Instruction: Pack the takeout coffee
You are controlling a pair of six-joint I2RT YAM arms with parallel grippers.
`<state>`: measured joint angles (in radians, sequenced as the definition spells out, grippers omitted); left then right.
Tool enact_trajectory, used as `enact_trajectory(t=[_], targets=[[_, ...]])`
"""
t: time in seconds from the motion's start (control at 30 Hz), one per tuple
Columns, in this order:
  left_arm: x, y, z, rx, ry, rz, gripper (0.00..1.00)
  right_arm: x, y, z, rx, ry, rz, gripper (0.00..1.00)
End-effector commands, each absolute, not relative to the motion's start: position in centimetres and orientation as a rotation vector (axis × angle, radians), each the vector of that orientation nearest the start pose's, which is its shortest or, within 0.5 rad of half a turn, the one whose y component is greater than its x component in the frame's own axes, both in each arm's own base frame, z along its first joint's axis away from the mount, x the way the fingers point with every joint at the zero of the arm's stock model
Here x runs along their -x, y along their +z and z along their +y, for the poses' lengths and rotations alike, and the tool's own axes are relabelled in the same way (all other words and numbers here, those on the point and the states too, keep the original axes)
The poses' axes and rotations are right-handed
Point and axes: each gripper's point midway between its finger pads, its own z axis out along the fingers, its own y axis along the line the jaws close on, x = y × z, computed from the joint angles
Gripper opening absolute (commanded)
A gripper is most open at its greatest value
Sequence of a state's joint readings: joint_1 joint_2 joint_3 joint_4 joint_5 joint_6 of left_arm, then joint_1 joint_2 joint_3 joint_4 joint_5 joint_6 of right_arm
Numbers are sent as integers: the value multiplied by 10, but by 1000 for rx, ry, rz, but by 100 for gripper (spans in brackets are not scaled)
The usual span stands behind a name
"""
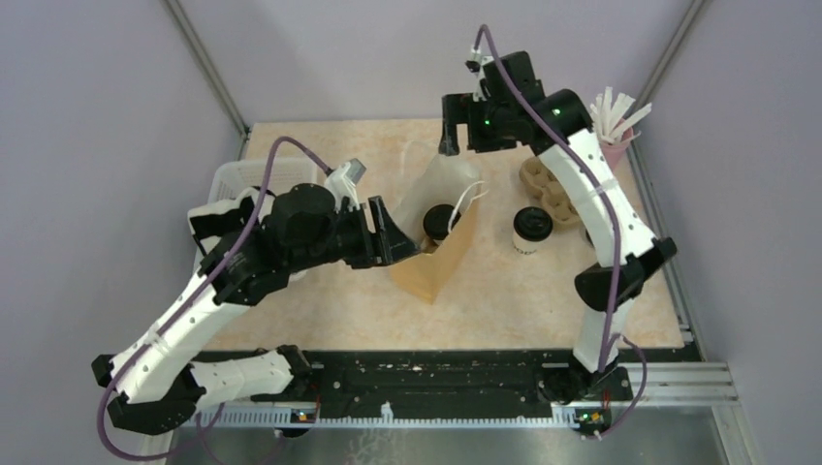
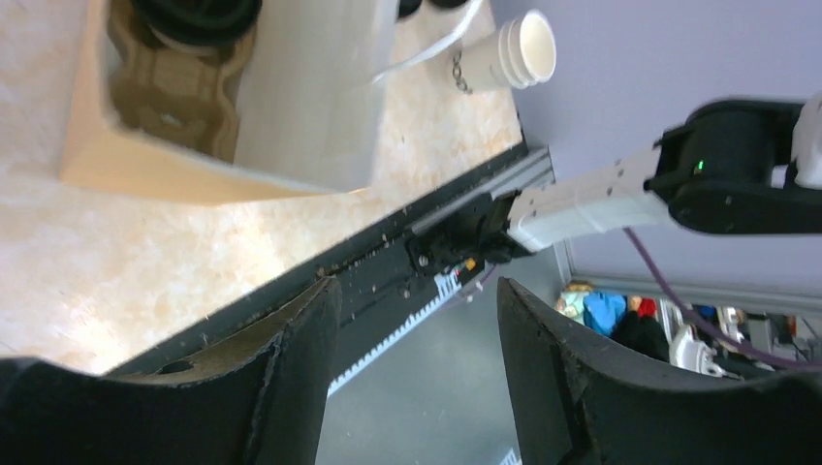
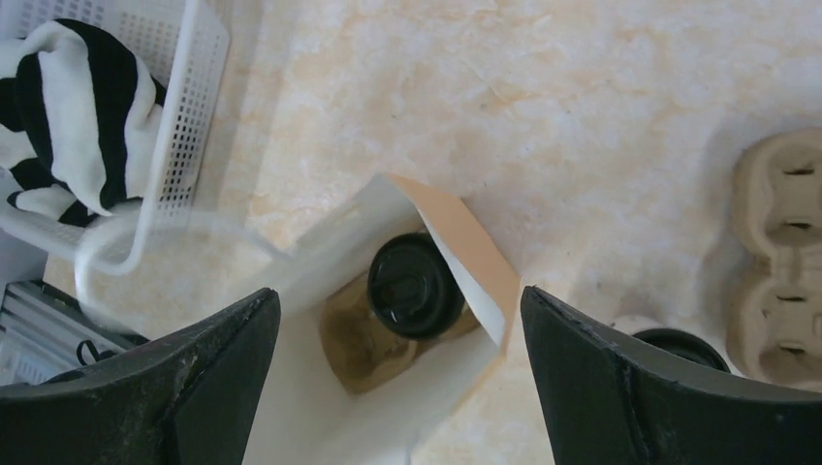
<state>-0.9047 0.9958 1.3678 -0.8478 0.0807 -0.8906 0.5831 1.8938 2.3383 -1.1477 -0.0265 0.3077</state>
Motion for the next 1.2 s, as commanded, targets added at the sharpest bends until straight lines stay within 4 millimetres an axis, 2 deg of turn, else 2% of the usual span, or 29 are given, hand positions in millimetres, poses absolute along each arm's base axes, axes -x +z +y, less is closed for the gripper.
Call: enact_trajectory(t=[0.0,0.07,0.1,0.17,0.3,0.4,0.5,0.57,0.7,0.93,1.07,1.17], targets=[[-172,364,-234,-74,-912,2230,69,-337,371,230,286,438,2252,93],[-199,368,-225,-55,-838,2228,73,-330,373,215,223,426,2258,94],[-210,370,-225,-75,-860,2225,74,-326,375,211,199,454,2255,94],[-235,366,-225,-97,-906,2222,84,-318,374,213,203,524,2249,94],[-282,365,-217,-104,-874,2198,85,-306,354,203,156,530,2321,94],[-312,361,-215,-150,-888,2185,85,-302,346,194,38,614,2353,94],[-327,355,-230,-242,-1027,2163,86,-298,341,209,-47,824,2327,93],[-331,347,-241,-280,-1120,2148,81,-296,337,222,-107,953,2309,92],[-323,327,-250,-253,-1233,2195,66,-300,329,245,-190,1145,2308,90],[-286,313,-244,-174,-1295,2199,61,-320,323,269,-140,1248,2328,88],[-260,316,-258,-158,-1364,2175,60,-334,318,280,-92,1257,2346,87],[-244,318,-276,-167,-1383,2161,60,-342,321,294,-28,1286,2351,87]])
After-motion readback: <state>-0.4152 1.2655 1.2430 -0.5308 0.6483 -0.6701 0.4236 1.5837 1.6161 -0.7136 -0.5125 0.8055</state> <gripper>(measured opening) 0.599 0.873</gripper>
